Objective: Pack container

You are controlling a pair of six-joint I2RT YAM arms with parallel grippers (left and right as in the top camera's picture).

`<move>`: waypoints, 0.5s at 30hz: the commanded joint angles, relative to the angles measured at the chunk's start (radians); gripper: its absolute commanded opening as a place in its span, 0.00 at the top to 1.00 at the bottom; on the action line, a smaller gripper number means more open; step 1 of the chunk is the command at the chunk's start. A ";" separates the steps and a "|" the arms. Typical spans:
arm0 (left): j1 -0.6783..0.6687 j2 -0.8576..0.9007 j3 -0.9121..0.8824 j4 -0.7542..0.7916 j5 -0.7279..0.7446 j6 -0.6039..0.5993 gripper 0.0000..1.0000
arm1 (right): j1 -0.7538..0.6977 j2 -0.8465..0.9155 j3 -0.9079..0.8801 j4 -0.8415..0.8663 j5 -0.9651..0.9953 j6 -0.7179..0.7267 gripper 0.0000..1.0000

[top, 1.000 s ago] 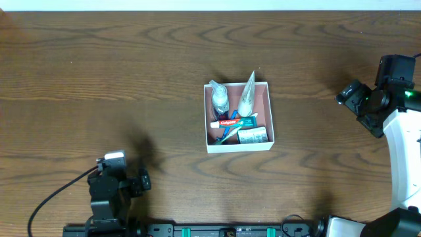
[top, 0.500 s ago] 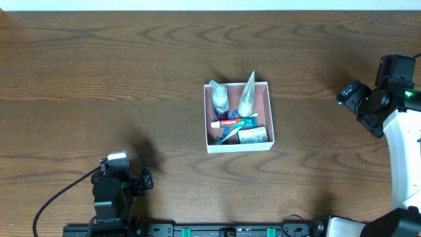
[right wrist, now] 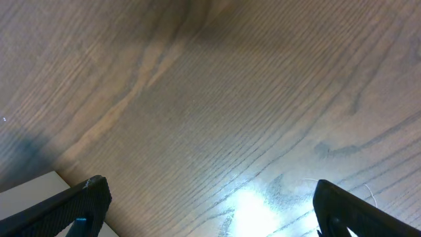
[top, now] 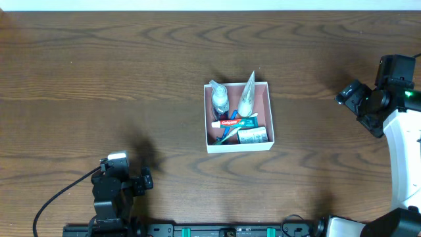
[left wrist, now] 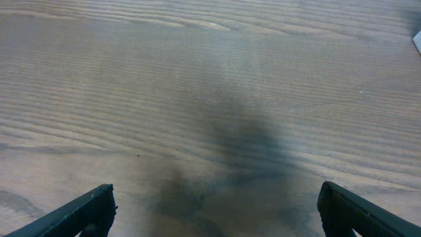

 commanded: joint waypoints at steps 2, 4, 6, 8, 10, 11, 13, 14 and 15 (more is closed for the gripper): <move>0.008 -0.008 -0.013 0.005 0.014 -0.016 0.02 | -0.005 -0.009 -0.004 0.000 0.007 -0.015 0.01; 0.008 -0.008 -0.013 0.005 0.014 -0.016 0.02 | -0.003 -0.035 -0.015 0.001 0.006 -0.016 0.01; 0.008 -0.008 -0.013 0.004 0.014 -0.016 0.02 | 0.016 -0.091 -0.044 0.010 0.006 -0.016 0.01; 0.008 -0.008 -0.013 0.005 0.014 -0.016 0.02 | 0.048 -0.172 -0.086 0.012 0.006 -0.016 0.01; 0.008 -0.008 -0.013 0.005 0.014 -0.016 0.02 | 0.099 -0.277 -0.150 0.014 0.012 -0.016 0.01; 0.008 -0.008 -0.013 0.005 0.014 -0.016 0.02 | 0.120 -0.319 -0.181 0.022 0.032 -0.016 0.01; 0.008 -0.008 -0.013 0.005 0.014 -0.016 0.02 | 0.163 -0.427 -0.268 0.050 0.086 -0.016 0.01; 0.008 -0.008 -0.013 0.005 0.014 -0.016 0.02 | 0.179 -0.487 -0.325 0.094 0.098 -0.019 0.01; 0.008 -0.008 -0.013 0.005 0.014 -0.016 0.02 | 0.189 -0.538 -0.379 0.146 0.098 -0.045 0.01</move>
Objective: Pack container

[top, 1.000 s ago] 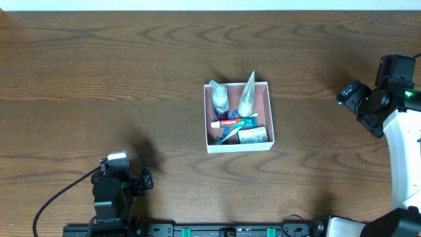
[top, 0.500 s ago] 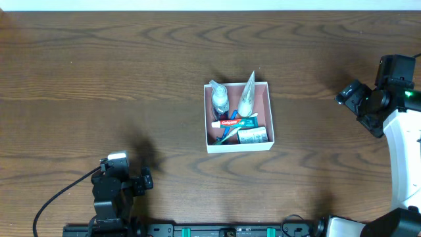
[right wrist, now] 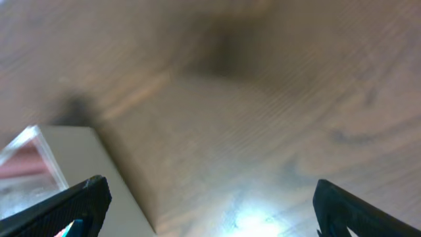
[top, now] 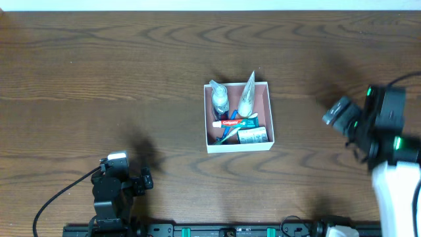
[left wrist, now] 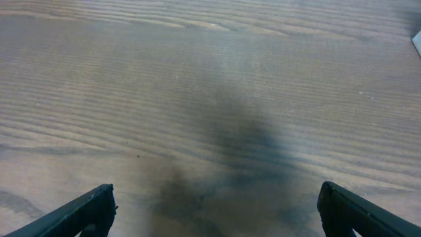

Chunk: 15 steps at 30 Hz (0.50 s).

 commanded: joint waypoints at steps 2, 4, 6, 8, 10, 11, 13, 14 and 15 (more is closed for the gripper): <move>0.008 -0.007 -0.013 0.002 0.013 -0.016 0.02 | 0.046 -0.234 -0.246 0.180 0.021 -0.145 0.01; 0.008 -0.007 -0.013 0.002 0.013 -0.016 0.02 | 0.046 -0.345 -0.361 0.262 -0.042 -0.233 0.01; 0.008 -0.007 -0.013 0.002 0.013 -0.016 0.02 | 0.046 -0.451 -0.462 0.309 -0.092 -0.290 0.01; 0.008 -0.007 -0.013 0.002 0.013 -0.016 0.02 | 0.046 -0.552 -0.550 0.328 -0.116 -0.306 0.01; 0.008 -0.007 -0.013 0.002 0.013 -0.016 0.02 | 0.046 -0.634 -0.610 0.326 -0.124 -0.306 0.01; 0.008 -0.007 -0.013 0.002 0.013 -0.016 0.02 | 0.046 -0.674 -0.638 0.321 -0.128 -0.306 0.01; 0.008 -0.007 -0.013 0.002 0.013 -0.016 0.02 | 0.046 -0.734 -0.679 0.319 -0.135 -0.306 0.01; 0.008 -0.007 -0.013 0.002 0.013 -0.016 0.02 | 0.046 -0.764 -0.698 0.320 -0.138 -0.306 0.01; 0.008 -0.007 -0.013 0.002 0.013 -0.016 0.02 | 0.046 -0.795 -0.718 0.320 -0.138 -0.306 0.01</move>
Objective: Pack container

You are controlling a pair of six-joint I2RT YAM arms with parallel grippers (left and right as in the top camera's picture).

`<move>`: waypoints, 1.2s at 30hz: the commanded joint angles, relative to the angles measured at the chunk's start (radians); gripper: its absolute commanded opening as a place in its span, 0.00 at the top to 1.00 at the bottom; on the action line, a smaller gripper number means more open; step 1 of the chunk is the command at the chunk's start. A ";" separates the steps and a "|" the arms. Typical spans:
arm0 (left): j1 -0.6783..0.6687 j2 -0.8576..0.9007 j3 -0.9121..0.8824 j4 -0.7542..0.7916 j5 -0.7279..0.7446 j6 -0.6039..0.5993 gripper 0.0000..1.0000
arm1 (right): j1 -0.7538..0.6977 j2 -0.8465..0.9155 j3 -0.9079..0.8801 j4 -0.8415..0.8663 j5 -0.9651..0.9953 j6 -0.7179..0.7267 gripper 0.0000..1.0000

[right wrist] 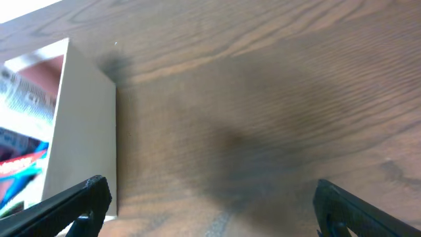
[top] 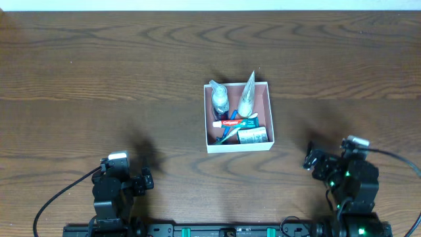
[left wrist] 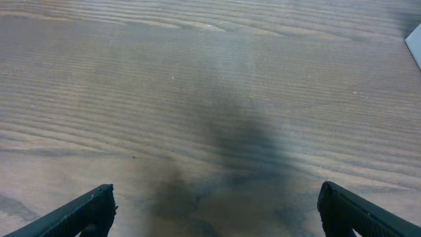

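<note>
A white box with a pink inside stands at the table's middle. It holds a small clear bottle, a clear cone-shaped packet, a Colgate toothpaste tube and a silver printed pack. My left gripper rests near the front left edge, open over bare wood. My right gripper sits low at the front right, open with nothing between its fingers. The right wrist view shows the box's white side wall at the left.
The dark wooden table spreads all round the box. A black cable runs from the left arm toward the front edge. The arms' bases line the front edge.
My right arm has moved from the right of the box, mid-table, down to the front right edge. The box now shows closer in its wrist view. The left arm has not moved.
My right arm stood raised at the far right edge, open over bare wood. Then it was lower and nearer the box. Now it sits folded at the front right. The left gripper stayed open at the front left, and the packed box kept its place.
</note>
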 commanded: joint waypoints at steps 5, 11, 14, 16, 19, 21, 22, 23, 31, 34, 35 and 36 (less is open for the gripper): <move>0.008 -0.007 -0.013 0.001 0.000 -0.016 0.02 | 0.009 -0.176 -0.106 0.002 -0.029 -0.035 0.01; 0.008 -0.007 -0.013 0.001 0.000 -0.016 0.02 | 0.009 -0.283 -0.133 0.007 -0.028 -0.010 0.01; 0.008 -0.007 -0.013 0.001 0.000 -0.016 0.02 | 0.009 -0.291 -0.133 0.006 -0.028 -0.010 0.01; 0.008 -0.007 -0.013 0.001 0.000 -0.016 0.02 | 0.009 -0.290 -0.133 0.006 -0.028 -0.010 0.01; 0.008 -0.007 -0.013 0.001 0.000 -0.016 0.02 | 0.009 -0.290 -0.133 0.006 -0.028 -0.010 0.01; 0.008 -0.007 -0.013 0.001 0.000 -0.016 0.02 | 0.009 -0.290 -0.133 0.006 -0.028 -0.010 0.01; 0.008 -0.007 -0.013 0.001 0.000 -0.016 0.02 | 0.009 -0.290 -0.133 0.006 -0.028 -0.010 0.01; 0.008 -0.007 -0.013 0.001 0.000 -0.016 0.02 | 0.009 -0.290 -0.133 0.006 -0.028 -0.010 0.01; 0.008 -0.007 -0.013 0.001 0.000 -0.016 0.02 | 0.009 -0.290 -0.133 0.006 -0.028 -0.010 0.01; 0.008 -0.007 -0.013 0.001 0.000 -0.016 0.02 | 0.009 -0.290 -0.133 0.006 -0.028 -0.010 0.01; 0.008 -0.007 -0.013 0.001 0.000 -0.016 0.02 | 0.009 -0.290 -0.133 0.006 -0.028 -0.010 0.01; 0.008 -0.007 -0.013 0.001 0.000 -0.016 0.02 | 0.009 -0.290 -0.133 0.006 -0.028 -0.010 0.01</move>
